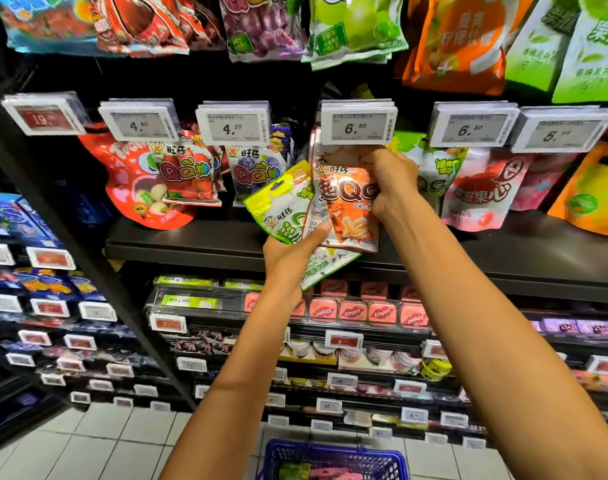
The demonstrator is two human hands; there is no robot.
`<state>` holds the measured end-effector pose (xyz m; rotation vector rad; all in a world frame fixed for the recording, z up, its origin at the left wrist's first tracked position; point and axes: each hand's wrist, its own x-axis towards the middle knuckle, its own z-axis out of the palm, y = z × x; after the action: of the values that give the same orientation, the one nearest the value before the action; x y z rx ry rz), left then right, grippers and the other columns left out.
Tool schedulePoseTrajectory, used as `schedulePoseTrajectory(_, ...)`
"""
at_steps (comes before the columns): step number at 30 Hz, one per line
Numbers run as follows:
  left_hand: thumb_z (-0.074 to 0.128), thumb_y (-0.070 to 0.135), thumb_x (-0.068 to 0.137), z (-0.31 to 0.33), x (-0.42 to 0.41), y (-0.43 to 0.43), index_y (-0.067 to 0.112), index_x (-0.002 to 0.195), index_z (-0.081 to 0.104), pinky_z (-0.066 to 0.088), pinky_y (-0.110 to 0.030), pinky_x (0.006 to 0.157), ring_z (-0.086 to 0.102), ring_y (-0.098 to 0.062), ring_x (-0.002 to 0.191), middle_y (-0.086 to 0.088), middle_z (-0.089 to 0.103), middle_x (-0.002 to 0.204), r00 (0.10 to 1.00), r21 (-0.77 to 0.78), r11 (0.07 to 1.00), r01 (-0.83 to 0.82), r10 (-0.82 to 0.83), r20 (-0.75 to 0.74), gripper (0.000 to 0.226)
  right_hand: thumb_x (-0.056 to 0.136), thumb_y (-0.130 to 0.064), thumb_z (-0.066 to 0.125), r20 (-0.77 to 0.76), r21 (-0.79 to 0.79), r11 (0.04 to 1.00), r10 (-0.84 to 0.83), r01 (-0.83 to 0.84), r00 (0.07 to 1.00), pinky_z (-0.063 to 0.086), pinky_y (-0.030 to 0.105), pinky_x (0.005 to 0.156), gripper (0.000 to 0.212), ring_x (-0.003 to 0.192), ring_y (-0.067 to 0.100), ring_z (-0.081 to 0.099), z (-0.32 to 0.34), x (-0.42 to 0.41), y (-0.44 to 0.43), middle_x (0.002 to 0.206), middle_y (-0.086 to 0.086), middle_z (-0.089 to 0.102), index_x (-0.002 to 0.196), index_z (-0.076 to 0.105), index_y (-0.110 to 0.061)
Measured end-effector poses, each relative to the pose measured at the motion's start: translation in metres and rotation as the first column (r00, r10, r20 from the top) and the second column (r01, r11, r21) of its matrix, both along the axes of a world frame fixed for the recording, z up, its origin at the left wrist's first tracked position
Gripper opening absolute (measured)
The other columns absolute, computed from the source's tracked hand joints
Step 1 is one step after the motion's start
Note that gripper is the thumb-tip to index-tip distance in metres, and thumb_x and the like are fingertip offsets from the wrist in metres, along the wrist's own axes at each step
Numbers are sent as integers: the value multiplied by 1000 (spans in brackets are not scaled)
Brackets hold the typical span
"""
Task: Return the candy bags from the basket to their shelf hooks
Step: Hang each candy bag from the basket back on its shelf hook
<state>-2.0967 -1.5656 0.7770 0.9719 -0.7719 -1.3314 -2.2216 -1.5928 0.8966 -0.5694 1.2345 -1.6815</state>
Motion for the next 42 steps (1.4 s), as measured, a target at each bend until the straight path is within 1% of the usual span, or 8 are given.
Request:
schedulePoseTrajectory(4,88,11,67,-3,-1,-5,14,112,68,55,-48,93,72,-21,99,-3,76,105,1000,3,1000,-4,4,-3,49,81,3,63,-47,45,999,28,-26,998,55,25,53,19,55,19,63,1,-2,-5,76,9,69,79,60,-15)
schedulePoseTrajectory(9,87,12,69,-12,-1,-10,18,113,67,54,-47,95,71,-20,103,-2,75,109,1000,-15,1000,23,-23,-14,49,84,4,57,-27,54,996,71,-69,997,52,21,45,22,45,15,63,-3,-7,-6,77,9,70,100,61,-11)
schedulePoseTrajectory(15,89,15,66,-18,4,-20,14,115,67,55,-47,93,72,-22,101,-3,75,108,1000,17,999,31,-30,-7,54,82,6,55,-248,-28,1000,-12,5,969,49,29,57,24,60,21,59,-15,-5,-10,74,10,65,73,59,-15)
schedulePoseTrajectory(23,88,13,66,-15,7,-29,16,107,70,60,-36,80,74,-18,94,0,77,98,999,11,1000,28,-28,27,44,82,1,64,-371,19,998,-55,67,927,57,55,81,20,88,34,70,-18,-6,-27,92,12,73,74,64,-18)
schedulePoseTrajectory(27,88,12,67,-13,5,-26,17,103,71,60,-36,81,74,-17,93,1,77,98,999,5,1000,-6,6,44,41,73,-3,74,-435,-174,959,-279,224,856,56,39,70,29,73,13,63,-34,5,-10,89,2,67,90,58,-20)
schedulePoseTrajectory(30,88,11,67,-15,-2,-20,16,103,72,60,-34,78,74,-16,92,-1,77,98,997,7,999,-41,41,62,40,70,-19,84,-535,-400,835,-547,378,644,43,32,93,59,104,14,51,-65,17,13,118,6,50,119,53,-15)
schedulePoseTrajectory(34,87,7,68,-13,-9,-18,13,102,73,57,-22,64,74,-11,85,4,77,90,995,10,995,-95,95,43,38,76,-44,78,-770,-462,876,-473,139,429,32,21,101,41,120,19,40,-99,17,21,130,6,47,111,70,-24)
schedulePoseTrajectory(42,88,5,66,-8,-19,-28,14,96,73,59,-22,67,73,-6,78,8,75,84,974,-33,982,-185,188,127,36,76,-32,81,-814,-370,926,-364,78,452,29,13,95,35,116,24,42,-105,4,-6,127,6,49,106,71,-18)
